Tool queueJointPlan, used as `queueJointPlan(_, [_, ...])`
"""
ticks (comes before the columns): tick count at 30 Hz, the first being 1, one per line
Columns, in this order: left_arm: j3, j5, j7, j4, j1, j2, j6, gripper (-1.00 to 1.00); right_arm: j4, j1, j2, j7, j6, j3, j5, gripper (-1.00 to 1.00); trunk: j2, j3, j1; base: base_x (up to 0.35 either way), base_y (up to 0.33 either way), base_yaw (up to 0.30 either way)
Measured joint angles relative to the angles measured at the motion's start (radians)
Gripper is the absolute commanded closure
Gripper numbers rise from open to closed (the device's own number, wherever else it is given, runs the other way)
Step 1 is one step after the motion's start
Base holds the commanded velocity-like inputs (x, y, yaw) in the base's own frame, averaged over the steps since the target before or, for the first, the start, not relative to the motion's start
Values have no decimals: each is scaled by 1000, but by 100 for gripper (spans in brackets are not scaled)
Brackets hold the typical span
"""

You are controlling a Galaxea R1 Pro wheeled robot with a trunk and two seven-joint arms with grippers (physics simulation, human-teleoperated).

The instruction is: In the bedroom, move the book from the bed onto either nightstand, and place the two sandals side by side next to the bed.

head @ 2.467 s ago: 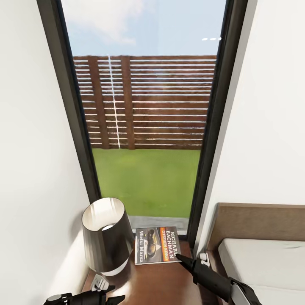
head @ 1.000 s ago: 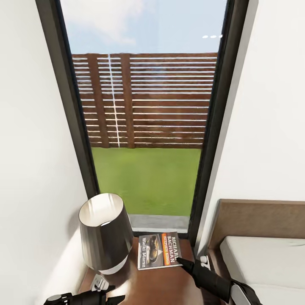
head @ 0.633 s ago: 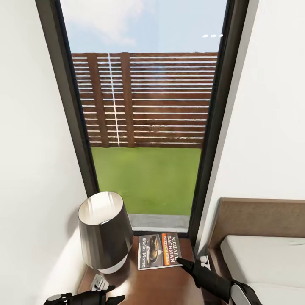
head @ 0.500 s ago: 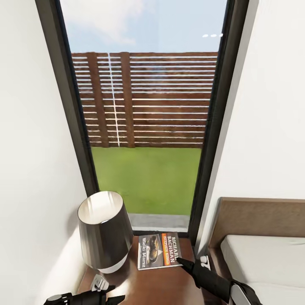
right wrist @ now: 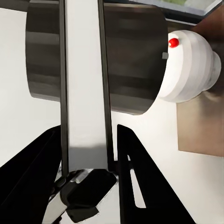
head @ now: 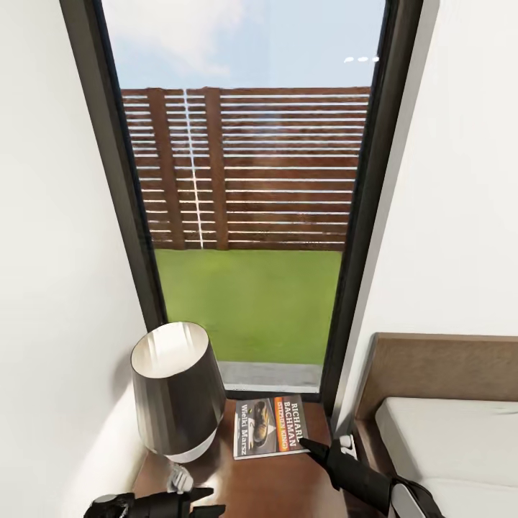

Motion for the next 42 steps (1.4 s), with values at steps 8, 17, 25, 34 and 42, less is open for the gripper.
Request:
queueJointPlan(8, [3, 66, -142, -107, -3, 0, 94, -100, 1, 0, 0, -1, 0, 0, 0, 100, 0, 0, 0, 0, 0, 0])
queueJointPlan(17, [6, 74, -165, -107, -2, 4, 107, -100, 1, 0, 0, 0, -1, 0, 1, 100, -49, -22, 27, 0, 0, 0])
queueJointPlan(25, [6, 72, -159, -106, -2, 4, 108, -100, 1, 0, -1, 1, -1, -1, 0, 100, -105, -47, 57, 0, 0, 0])
queueJointPlan(34, [6, 72, -158, -106, -1, 3, 108, -100, 1, 0, 0, 1, -1, -1, 0, 100, -168, -75, 92, 0, 0, 0])
queueJointPlan(42, [6, 72, -158, -106, -1, 4, 108, -100, 1, 0, -1, 1, -1, -1, 0, 100, -224, -100, 123, 0, 0, 0])
